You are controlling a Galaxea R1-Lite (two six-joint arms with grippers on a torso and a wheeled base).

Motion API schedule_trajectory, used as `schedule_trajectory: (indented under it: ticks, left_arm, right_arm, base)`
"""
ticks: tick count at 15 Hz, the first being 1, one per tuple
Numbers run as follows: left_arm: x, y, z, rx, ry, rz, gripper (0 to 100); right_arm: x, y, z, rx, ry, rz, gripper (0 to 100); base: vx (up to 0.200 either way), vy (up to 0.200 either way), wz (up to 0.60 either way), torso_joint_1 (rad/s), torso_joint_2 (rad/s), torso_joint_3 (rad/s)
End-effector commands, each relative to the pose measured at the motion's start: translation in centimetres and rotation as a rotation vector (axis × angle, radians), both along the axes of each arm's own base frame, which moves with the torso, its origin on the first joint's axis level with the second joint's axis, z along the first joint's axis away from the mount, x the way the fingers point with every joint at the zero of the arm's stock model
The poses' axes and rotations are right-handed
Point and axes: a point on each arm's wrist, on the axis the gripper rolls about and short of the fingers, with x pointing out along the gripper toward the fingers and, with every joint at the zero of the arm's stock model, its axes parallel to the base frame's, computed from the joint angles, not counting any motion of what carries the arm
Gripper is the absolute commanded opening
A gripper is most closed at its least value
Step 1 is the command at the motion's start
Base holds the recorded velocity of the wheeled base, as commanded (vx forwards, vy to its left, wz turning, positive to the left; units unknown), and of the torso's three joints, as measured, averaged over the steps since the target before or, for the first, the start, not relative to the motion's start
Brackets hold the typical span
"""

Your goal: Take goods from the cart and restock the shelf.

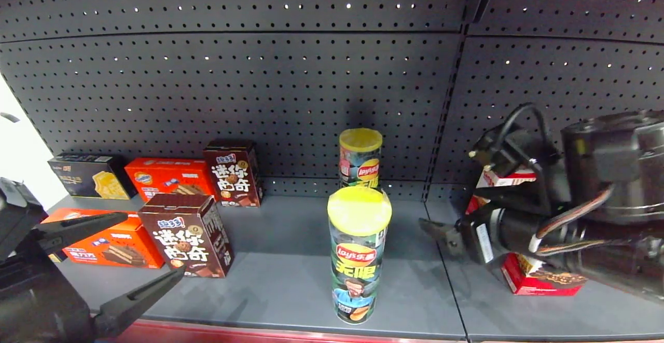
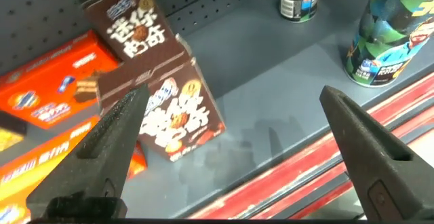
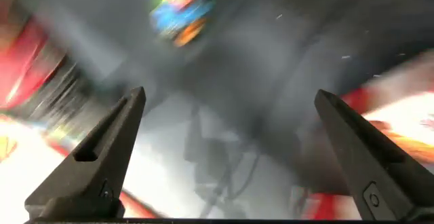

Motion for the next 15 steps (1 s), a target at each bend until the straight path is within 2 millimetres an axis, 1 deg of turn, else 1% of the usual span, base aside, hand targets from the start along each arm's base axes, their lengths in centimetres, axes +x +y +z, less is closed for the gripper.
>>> schedule_trajectory:
  ticks: [1,2,5,6,7,9,10,12,14,15]
  left_arm:
    - [-2.0,1.0,-0.5,-0.013,-0.038,0.051,100]
    - [-3.1,1.5,-1.3,-0.014,-0.049,0.084,100]
    - [-4.8,2.3,-1.6,-0.021,-0.101,0.177,100]
    - [-5.1,2.4,-1.6,-0.023,-0.111,0.196,100]
    - [-5.8,2.6,-2.0,-0.033,-0.126,0.234,100]
    - [-6.8,2.7,-3.0,-0.052,-0.130,0.285,100]
    - [-7.9,2.9,-4.0,-0.055,-0.139,0.321,100]
    - [-9.5,3.0,-4.9,-0.047,-0.124,0.353,100]
    - [-10.8,3.1,-5.8,-0.047,-0.116,0.360,100]
    - [-11.4,3.1,-6.2,-0.058,-0.124,0.361,100]
  right_arm:
    - [-1.8,-5.0,3.5,0.112,-0.120,-0.119,100]
    - [-3.3,-7.1,4.1,0.151,-0.155,-0.173,100]
    - [-6.1,-11.0,4.3,0.177,-0.213,-0.296,100]
    - [-6.6,-11.7,4.3,0.181,-0.224,-0.323,100]
    - [-7.9,-13.1,4.2,0.191,-0.252,-0.384,100]
    - [-9.4,-14.2,3.6,0.212,-0.260,-0.447,100]
    - [-11.0,-15.1,2.9,0.228,-0.275,-0.498,100]
    - [-13.0,-16.2,1.4,0.246,-0.294,-0.596,100]
    - [-14.9,-16.7,-1.2,0.250,-0.290,-0.651,100]
    - [-16.1,-17.0,-3.0,0.240,-0.293,-0.700,100]
  base:
    - [0.000,0.000,0.00,0.000,0.00,0.000]
    - [0.000,0.000,0.00,0.000,0.00,0.000]
    - [0.000,0.000,0.00,0.000,0.00,0.000]
    - [0.000,0.000,0.00,0.000,0.00,0.000]
    - [0.000,0.000,0.00,0.000,0.00,0.000]
    - [0.000,0.000,0.00,0.000,0.00,0.000]
    - [0.000,0.000,0.00,0.000,0.00,0.000]
    - [0.000,0.000,0.00,0.000,0.00,0.000]
    - [0.000,0.000,0.00,0.000,0.00,0.000]
    - [0.000,0.000,0.00,0.000,0.00,0.000]
